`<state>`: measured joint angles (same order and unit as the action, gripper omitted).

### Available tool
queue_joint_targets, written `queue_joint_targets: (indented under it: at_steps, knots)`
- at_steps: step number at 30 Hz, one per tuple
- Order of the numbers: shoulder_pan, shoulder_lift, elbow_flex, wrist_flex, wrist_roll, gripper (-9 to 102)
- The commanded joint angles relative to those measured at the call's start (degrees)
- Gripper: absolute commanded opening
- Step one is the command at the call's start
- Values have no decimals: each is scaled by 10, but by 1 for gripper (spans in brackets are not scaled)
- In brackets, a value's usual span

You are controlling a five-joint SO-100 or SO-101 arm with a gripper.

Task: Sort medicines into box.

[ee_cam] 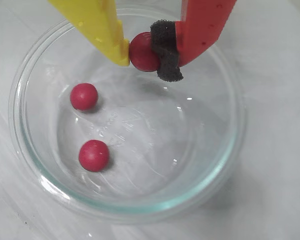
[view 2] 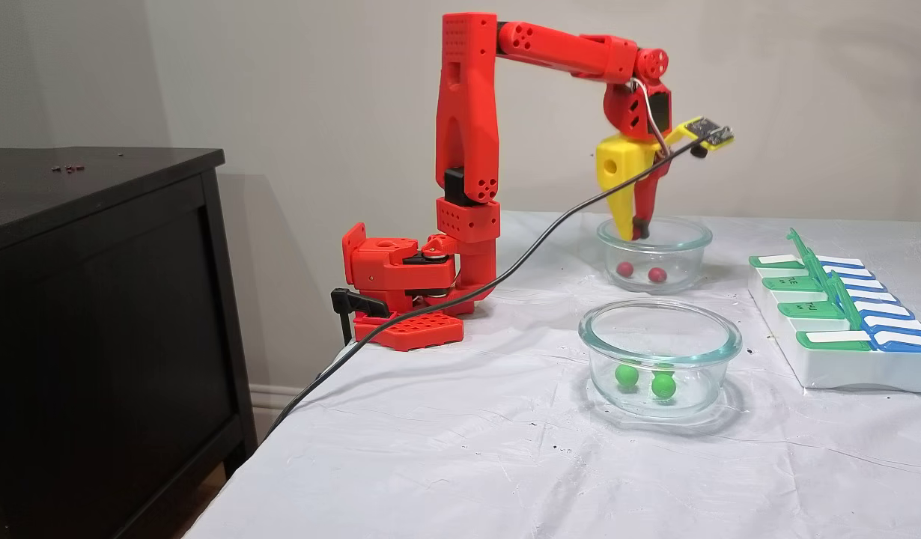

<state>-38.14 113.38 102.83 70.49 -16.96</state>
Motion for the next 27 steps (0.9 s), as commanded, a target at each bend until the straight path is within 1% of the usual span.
queue_joint_targets:
  at_steps: [1, 5, 9, 11, 16, 21, 27]
  knots:
    - [38, 118, -33, -47, 2, 0]
    - [85, 137, -31, -52, -12, 0]
    - [145, 126, -59, -18, -4, 0]
    - [169, 125, -54, -27, 0, 0]
    - [208, 116, -6, -108, 14, 0]
    - [213, 79, 31, -198, 25, 0]
    - [217, 9, 36, -287, 25, 0]
